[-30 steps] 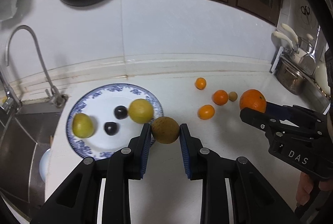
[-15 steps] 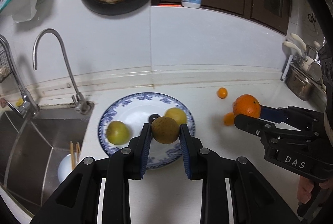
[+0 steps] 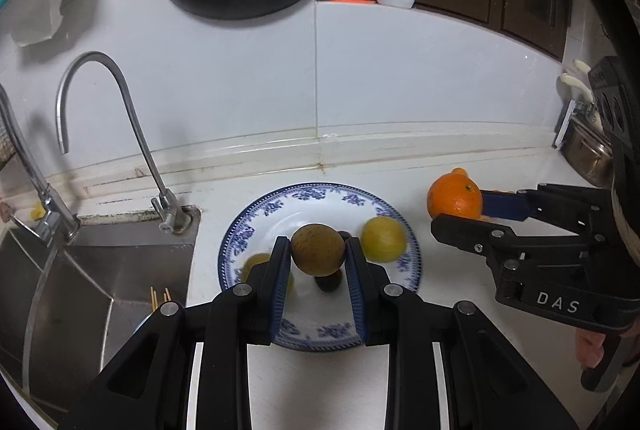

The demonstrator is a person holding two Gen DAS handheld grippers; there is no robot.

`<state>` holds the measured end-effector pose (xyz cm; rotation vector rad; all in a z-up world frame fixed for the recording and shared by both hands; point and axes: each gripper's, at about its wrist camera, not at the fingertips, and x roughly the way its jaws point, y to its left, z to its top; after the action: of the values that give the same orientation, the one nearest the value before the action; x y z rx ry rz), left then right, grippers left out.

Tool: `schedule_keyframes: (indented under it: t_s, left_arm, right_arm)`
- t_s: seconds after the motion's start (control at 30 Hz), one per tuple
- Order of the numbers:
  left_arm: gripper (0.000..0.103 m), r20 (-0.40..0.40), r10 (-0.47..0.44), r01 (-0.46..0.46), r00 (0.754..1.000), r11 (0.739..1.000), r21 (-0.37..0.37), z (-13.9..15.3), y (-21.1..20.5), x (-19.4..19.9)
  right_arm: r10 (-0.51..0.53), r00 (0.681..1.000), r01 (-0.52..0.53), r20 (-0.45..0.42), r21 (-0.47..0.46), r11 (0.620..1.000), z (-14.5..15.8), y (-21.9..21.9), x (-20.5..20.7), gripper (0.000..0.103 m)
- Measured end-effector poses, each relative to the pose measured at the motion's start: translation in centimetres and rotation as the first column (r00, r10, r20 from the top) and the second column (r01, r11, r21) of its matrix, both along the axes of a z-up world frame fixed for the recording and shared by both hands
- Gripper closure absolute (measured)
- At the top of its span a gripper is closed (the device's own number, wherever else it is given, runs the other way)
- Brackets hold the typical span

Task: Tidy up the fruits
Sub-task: 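Carry the large orange and tan fruit onto the plate and open both tools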

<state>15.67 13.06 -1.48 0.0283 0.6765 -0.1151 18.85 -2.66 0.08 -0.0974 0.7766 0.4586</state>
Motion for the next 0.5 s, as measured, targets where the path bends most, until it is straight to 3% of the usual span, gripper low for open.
schedule_keyframes:
  t_s: [0.5]
  left_arm:
    - [0.076, -0.178, -0.037, 0.036, 0.983, 0.999, -0.010, -3.5, 2.8, 8.9]
  right_arm:
    - [0.073, 0.978, -0.090, -0.195, -0.078, 0.993, -4.1, 4.6, 9.6, 0.061]
